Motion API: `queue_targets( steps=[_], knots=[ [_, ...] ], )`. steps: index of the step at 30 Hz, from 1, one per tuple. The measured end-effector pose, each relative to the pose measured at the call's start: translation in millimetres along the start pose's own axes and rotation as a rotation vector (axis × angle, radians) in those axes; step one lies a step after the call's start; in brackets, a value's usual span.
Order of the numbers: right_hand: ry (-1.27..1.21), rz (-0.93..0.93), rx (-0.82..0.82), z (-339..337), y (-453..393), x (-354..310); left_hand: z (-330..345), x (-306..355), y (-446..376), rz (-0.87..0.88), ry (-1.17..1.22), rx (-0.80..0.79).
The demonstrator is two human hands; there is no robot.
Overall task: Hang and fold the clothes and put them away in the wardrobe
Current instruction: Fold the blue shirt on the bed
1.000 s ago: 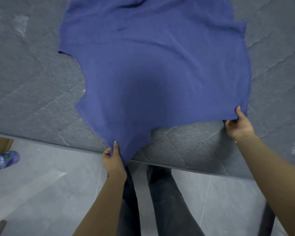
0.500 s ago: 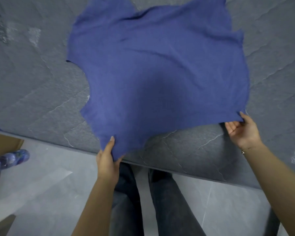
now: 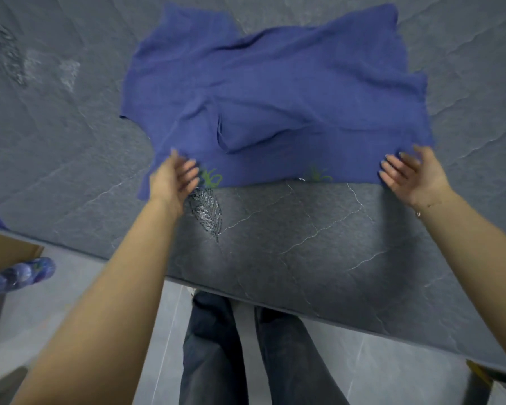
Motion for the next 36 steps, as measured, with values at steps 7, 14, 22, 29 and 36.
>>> queue_targets(
  steps=[7, 14, 22, 29, 36],
  knots=[
    [0.047, 0.094, 0.052, -22, -4, 70, -30, -84, 5, -0.177, 0.197, 0.132],
    [-0.336, -0.083, -0.065, 11, -18, 45, -21, -57, -34, -0.122, 0.431, 0.163],
    [-0.617, -0.070, 0.042, -18, -16, 50, -57, -66, -20, 0.072, 0.462, 0.294],
    [-0.499, -0.052, 0.116, -76, 35, 110, -107, -99, 26, 0.066, 0.350, 0.258],
    [-0.376, -0.076, 0.191, -115, 45, 160, -162, -144, 39, 0.090, 0.202, 0.327]
  ],
)
Point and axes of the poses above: each hand's wrist, its own y-axis away from the middle knuckle, its own z-axis out of the palm, x = y × z, the point moved 5 cm from there along -y, towards the middle knuckle, and after that the axes turned 5 degrees about z, right-handed, at the moved point
